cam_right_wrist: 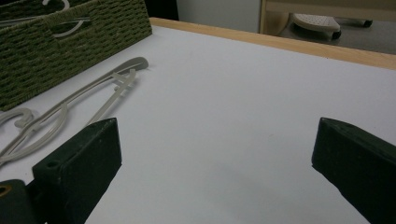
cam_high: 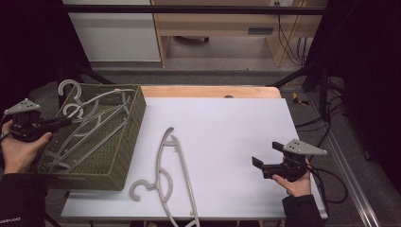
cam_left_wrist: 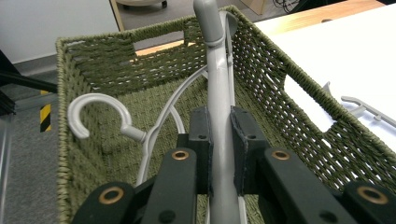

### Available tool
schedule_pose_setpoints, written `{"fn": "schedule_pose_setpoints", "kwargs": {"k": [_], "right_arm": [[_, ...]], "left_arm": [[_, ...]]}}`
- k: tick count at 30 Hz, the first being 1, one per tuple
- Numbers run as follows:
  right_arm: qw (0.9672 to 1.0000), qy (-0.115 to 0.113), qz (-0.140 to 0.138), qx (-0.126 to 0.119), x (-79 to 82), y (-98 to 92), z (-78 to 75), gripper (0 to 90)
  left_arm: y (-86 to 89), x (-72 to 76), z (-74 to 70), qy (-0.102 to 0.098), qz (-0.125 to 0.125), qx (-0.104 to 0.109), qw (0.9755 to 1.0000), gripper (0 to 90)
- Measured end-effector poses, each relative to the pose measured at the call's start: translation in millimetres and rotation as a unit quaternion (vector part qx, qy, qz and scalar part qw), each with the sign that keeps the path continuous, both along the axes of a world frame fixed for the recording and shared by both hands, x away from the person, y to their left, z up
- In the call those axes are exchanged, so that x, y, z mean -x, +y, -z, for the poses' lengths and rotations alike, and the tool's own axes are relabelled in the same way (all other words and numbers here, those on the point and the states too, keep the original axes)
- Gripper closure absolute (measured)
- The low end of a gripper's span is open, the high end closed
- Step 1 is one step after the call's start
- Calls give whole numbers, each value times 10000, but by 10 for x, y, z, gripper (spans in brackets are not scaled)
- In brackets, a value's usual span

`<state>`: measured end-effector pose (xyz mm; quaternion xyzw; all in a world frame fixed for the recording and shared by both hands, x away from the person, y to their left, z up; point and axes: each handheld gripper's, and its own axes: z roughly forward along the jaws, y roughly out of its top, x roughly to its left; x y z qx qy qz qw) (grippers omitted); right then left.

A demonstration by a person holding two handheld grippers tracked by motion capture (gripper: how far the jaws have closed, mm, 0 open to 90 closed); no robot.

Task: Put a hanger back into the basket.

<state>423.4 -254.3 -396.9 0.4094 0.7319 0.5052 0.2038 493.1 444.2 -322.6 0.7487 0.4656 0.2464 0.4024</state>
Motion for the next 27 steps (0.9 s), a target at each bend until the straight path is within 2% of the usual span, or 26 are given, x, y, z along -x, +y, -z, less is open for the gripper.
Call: {"fn": "schedule_pose_setpoints", "kwargs": {"k": [4, 9, 11, 15, 17, 19, 23, 27], "right_arm": [[10000, 0, -2, -6, 1, 3, 0, 19], [10000, 3, -6, -13, 0, 4, 0, 19], [10000, -1, -2, -3, -1, 4, 2, 19], [10000, -1, -7, -6, -2, 6, 3, 19], [10000, -2, -4, -8, -1, 6, 3, 19], [10000, 6, -9, -14, 0, 4, 1, 19], [10000, 9, -20, -28, -2, 14, 5, 19], [10000, 3, -20, -23, 1, 6, 0, 19]], "left_arm": [[-25, -36, 60, 43, -13, -6, 10000, 799], [-115, -92, 94, 253, -17, -315, 9992, 799], [-129, -87, 65, 213, 11, -397, 9990, 799], [-106, -90, -39, 12, -19, -367, 9993, 799], [-101, -99, -48, -13, -36, -339, 9994, 799], [-109, -123, -31, 20, -21, -389, 9992, 799], [-180, -198, 29, 234, -80, -670, 9974, 798], [-222, -232, 36, 263, -110, -735, 9969, 798]]}}
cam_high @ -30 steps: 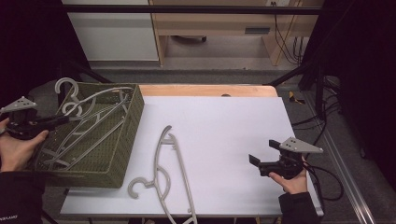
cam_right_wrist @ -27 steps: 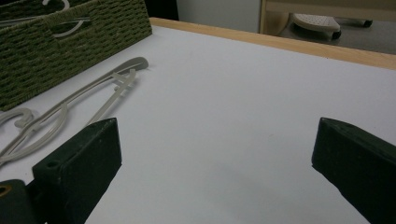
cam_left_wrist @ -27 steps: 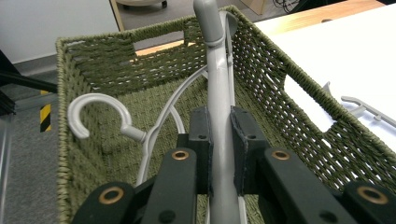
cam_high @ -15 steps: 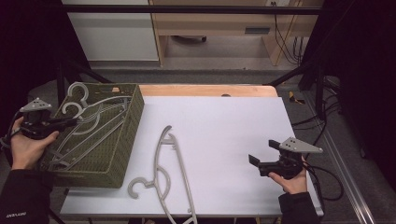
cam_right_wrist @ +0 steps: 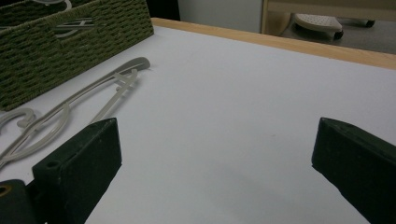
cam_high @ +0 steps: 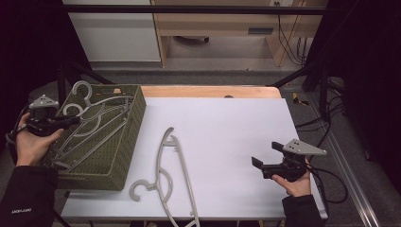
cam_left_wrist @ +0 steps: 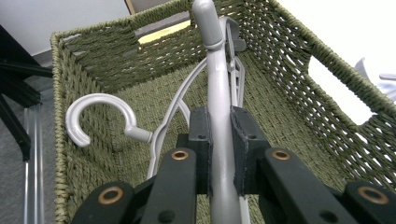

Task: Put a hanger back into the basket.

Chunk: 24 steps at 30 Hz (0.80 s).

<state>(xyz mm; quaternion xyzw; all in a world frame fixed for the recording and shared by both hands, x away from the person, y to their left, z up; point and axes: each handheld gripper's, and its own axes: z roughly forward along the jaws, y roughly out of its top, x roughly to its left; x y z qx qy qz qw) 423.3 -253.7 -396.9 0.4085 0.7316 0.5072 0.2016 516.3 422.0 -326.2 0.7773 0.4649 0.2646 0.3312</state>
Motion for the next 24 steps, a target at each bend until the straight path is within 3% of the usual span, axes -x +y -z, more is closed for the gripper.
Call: {"fn": "schedule_pose_setpoints", "kwargs": {"k": [7, 11, 17, 22, 24], "right_arm": [[10000, 12, -47, 42, -9, 12, 14, 19], [10000, -7, -31, 8, -2, 7, 6, 19], [10000, 15, -49, 46, -9, 13, 15, 19], [10000, 17, -23, 29, -13, 22, 19, 19], [10000, 9, -42, 31, -9, 15, 15, 19]], "left_arm": [[-23, -53, -38, -6, 30, -164, 9999, 797], [116, -49, 67, 50, -117, -11, 9999, 786], [223, -67, 279, 456, -389, 161, 9981, 766], [210, -92, 435, 744, -598, -27, 9954, 750], [215, -92, 462, 766, -622, -96, 9951, 749]]}}
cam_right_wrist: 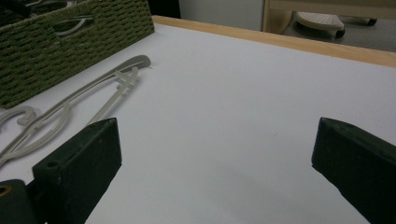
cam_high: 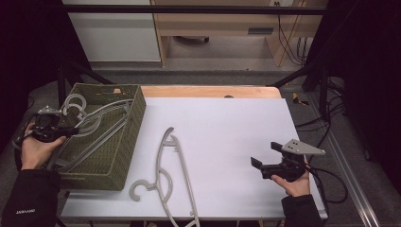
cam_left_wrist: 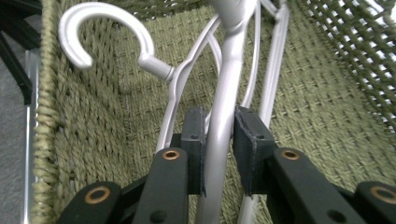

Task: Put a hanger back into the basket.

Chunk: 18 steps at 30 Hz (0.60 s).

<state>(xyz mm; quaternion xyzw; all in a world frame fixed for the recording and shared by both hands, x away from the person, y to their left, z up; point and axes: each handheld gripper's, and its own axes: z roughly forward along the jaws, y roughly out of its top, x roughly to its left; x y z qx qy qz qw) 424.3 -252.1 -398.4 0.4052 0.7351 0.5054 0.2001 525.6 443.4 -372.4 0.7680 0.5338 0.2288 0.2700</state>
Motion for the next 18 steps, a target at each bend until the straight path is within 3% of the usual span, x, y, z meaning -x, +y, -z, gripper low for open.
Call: {"fn": "schedule_pose_setpoints", "kwargs": {"k": [5, 7, 11, 15, 18], "right_arm": [[10000, -2, 30, -26, 4, -3, -7, 19], [10000, -9, 28, -19, 7, -4, -10, 19], [10000, -16, 6, -37, 9, -7, -13, 19], [10000, -34, 26, -39, 13, -5, -20, 19], [10000, -35, 24, -48, 16, -5, -23, 19]], "left_arm": [[20, 35, -36, -90, -122, 36, 9999, 681], [27, 78, -85, -267, -147, 190, 9994, 653], [-13, 203, -199, -704, -68, 676, 9952, 583], [-111, 329, -297, -1014, 94, 884, 9909, 477], [-213, 419, -354, -1184, 249, 1090, 9866, 454]]}}
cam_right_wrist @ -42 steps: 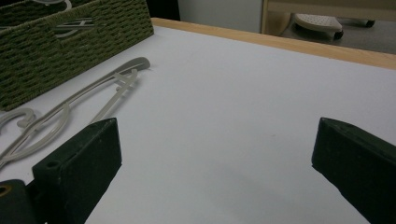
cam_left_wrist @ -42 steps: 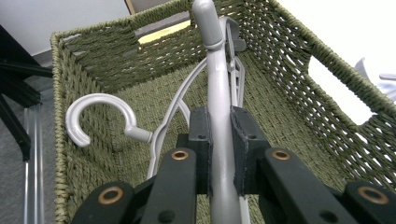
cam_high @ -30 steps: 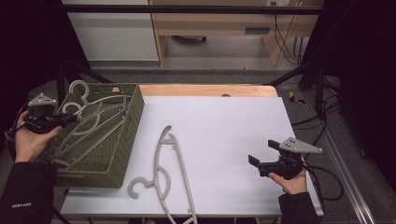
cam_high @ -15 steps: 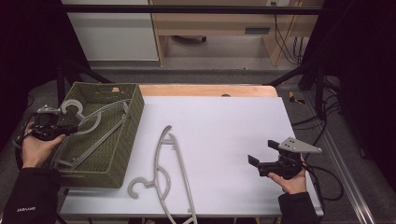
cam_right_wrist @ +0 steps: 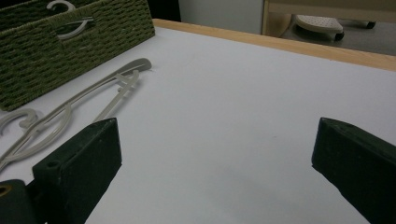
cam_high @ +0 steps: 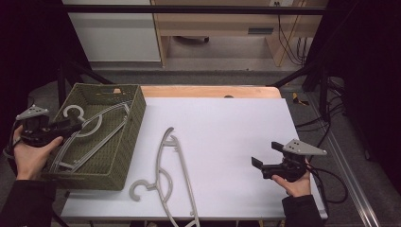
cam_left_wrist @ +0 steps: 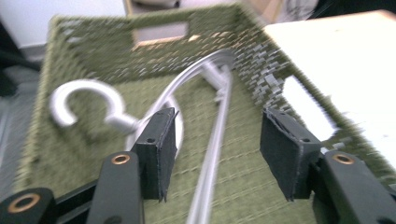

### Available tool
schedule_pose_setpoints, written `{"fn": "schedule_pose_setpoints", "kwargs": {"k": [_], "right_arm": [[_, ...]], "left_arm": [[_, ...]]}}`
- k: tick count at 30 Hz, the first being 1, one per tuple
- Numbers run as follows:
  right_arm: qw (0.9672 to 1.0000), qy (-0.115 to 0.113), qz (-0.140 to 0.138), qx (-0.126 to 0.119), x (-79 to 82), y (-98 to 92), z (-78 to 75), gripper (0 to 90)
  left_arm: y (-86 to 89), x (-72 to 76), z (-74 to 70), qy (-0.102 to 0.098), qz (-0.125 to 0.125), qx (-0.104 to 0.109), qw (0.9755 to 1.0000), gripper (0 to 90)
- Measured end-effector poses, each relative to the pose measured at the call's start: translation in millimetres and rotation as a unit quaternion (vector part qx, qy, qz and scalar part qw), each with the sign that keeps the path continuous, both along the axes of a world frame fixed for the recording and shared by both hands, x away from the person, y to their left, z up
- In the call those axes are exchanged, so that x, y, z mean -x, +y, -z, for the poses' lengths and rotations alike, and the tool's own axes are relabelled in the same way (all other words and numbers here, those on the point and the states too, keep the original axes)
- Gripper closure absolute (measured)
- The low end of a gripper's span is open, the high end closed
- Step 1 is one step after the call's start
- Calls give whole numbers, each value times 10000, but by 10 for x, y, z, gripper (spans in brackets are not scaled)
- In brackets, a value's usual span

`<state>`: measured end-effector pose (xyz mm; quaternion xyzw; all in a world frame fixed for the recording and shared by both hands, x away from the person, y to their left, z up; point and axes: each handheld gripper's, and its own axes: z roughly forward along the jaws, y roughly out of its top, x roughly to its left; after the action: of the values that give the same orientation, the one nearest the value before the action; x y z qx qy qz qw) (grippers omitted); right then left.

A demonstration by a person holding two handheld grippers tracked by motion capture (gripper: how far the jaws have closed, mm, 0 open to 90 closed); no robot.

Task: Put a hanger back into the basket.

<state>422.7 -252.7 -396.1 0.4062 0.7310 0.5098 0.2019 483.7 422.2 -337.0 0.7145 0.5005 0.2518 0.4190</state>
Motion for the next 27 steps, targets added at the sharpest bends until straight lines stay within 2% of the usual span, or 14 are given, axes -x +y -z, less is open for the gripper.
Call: {"fn": "schedule_pose_setpoints", "kwargs": {"k": [2, 4, 5, 8, 10, 14, 16, 19, 21, 23, 27], "right_arm": [[10000, -4, -2, 4, 1, 0, -1, 19], [10000, -15, -5, 3, 1, -2, -3, 19], [10000, -13, -4, -9, 2, -1, -4, 19], [10000, -13, -7, -12, 2, 2, -6, 19], [10000, -20, -8, -2, 1, 0, -7, 19], [10000, -21, 1, -11, 1, -11, -12, 19], [10000, -20, -2, 14, 4, -21, -11, 19], [10000, -39, 19, -25, 11, -19, -19, 18], [10000, -69, 18, -34, 17, -22, -26, 18], [9999, -82, 24, -66, 22, -27, -34, 18], [9999, -99, 27, -44, 24, -34, -37, 18]], "left_arm": [[-81, 52, -18, -91, 99, 191, 9997, 419], [-196, 123, -37, -263, 205, 355, 9988, 373], [-228, 144, -44, -324, 258, 329, 9986, 362], [-402, 218, -61, -446, 395, 428, 9973, 278], [-532, 264, -67, -521, 579, 540, 9955, 227], [-761, 339, -51, -655, 779, 594, 9930, 165], [-876, 389, -20, -705, 881, 675, 9913, 150], [-1012, 439, 33, -724, 974, 686, 9902, 147], [-1116, 470, 83, -707, 1130, 752, 9882, 150], [-1213, 497, 124, -729, 1202, 661, 9879, 154], [-1386, 531, 212, -738, 1326, 676, 9861, 163]]}}
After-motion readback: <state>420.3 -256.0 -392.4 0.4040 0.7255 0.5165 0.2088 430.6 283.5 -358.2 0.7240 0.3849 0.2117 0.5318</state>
